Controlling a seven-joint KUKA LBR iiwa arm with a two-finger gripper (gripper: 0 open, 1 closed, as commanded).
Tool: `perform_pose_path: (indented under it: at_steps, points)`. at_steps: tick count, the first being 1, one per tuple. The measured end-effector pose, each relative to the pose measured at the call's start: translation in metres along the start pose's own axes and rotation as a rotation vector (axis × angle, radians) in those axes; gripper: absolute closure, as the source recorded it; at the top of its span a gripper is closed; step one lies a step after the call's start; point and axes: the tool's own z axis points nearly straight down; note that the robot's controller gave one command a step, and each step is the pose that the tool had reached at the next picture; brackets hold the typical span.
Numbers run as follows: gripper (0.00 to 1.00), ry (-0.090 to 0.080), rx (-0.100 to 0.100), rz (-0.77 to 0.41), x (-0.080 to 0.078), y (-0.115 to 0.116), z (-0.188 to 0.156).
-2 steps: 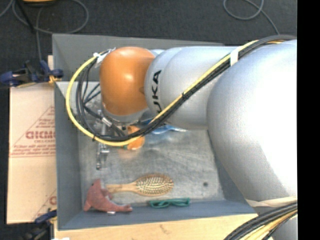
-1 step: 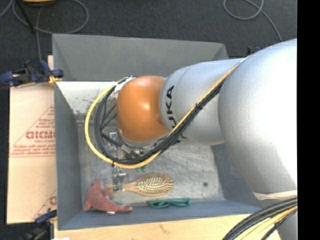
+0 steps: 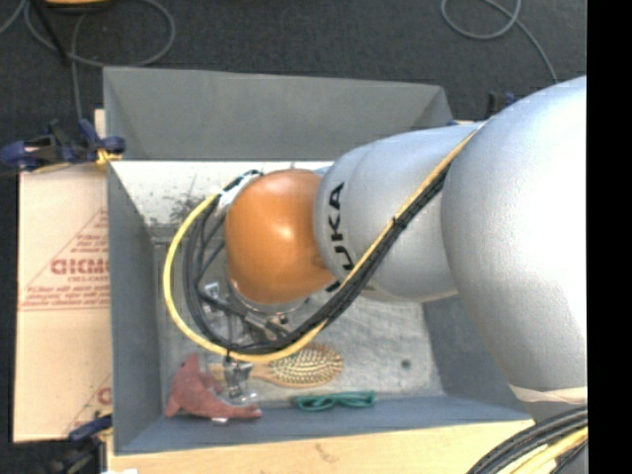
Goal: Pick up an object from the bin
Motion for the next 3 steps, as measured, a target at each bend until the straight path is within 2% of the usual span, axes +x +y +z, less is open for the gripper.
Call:
perform_pose_path:
  at_steps: [1, 2, 3]
  points:
    - [1.00, -0.019, -0.003, -0.095, 0.017, 0.020, 0.050]
    - [1.00, -0.019, -0.003, -0.095, 0.017, 0.020, 0.050]
    - [1.00, 0.003, -0.001, -0.139, 0.027, 0.016, -0.008]
